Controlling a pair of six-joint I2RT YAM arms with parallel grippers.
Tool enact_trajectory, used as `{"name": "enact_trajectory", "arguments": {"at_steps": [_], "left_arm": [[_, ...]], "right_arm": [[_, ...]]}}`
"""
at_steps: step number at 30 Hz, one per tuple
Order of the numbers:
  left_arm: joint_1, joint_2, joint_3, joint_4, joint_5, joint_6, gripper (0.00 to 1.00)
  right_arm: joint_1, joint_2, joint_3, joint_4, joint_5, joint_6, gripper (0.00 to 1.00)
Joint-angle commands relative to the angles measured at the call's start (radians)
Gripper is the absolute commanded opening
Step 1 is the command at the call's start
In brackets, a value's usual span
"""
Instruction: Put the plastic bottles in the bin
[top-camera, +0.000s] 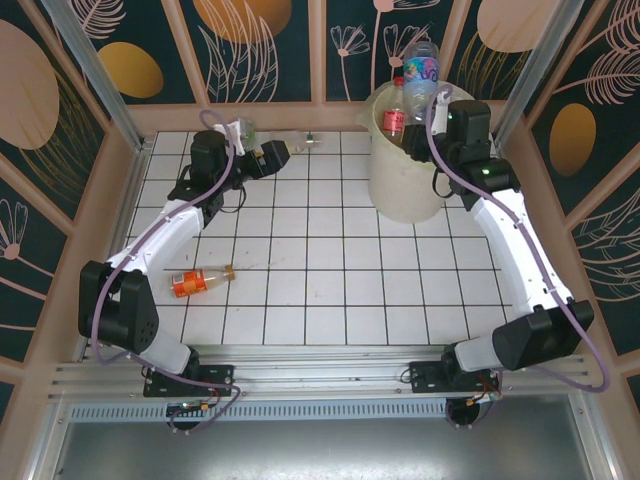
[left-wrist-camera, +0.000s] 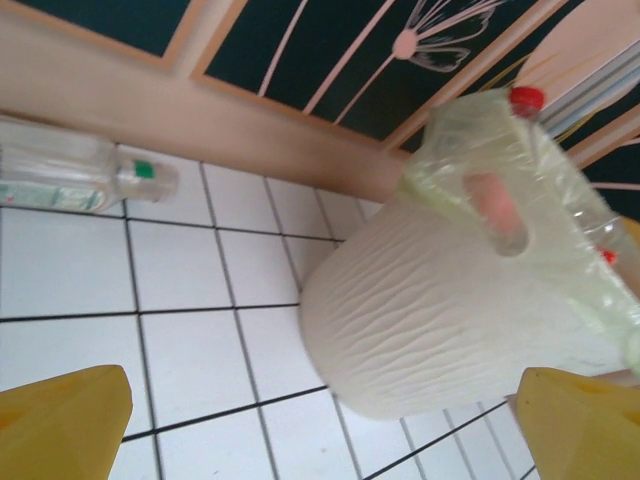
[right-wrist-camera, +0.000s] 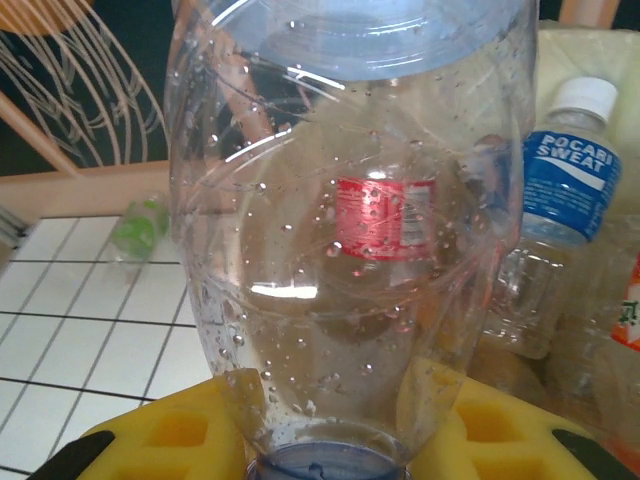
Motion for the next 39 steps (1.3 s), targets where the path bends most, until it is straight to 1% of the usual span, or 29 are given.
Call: {"name": "enact_trajectory", "arguments": {"at_steps": [1, 6, 13, 22, 27, 32, 37, 39], "left_arm": [[0.006, -0.041, -0.012, -0.074, -0.044, 0.082, 0.99], [0.006, -0.056, -0.029, -0.084, -0.07, 0.093, 0.99], [0.006, -0.048, -0.039, -0.079, -0.061, 0.086, 0.99], [0.006, -0.056, -0.053, -0.086, -0.066, 0.09, 0.99], [0.006, -0.056, -0.055, -0.086, -0.063, 0.085, 0.99], [0.006, -0.062, -0.058, -0.087, -0.068, 0.086, 0.99], [0.006, -0.056, -0.057, -0.087, -0.064, 0.086, 0.99], [0.006, -0.053, -0.055, -0.087, -0.063, 0.084, 0.99]], "right_arm": [[-0.014, 0.037, 0.035, -0.049, 0.034, -0.034, 0.23], [-0.016, 0.077, 0.049, -0.076, 0.034, -0.042, 0.25], [-0.027, 0.131, 0.086, -0.095, 0.077, -0.049, 0.26], [-0.047, 0.168, 0.121, -0.093, 0.07, -0.054, 0.33], [-0.061, 0.168, 0.141, -0.088, 0.02, -0.052, 0.45], [-0.08, 0.179, 0.208, -0.11, -0.002, -0.05, 0.58], [-0.116, 0.18, 0.252, -0.101, -0.039, -0.039, 0.65], [-0.126, 0.205, 0.302, -0.107, -0.059, -0.039, 0.66]]}}
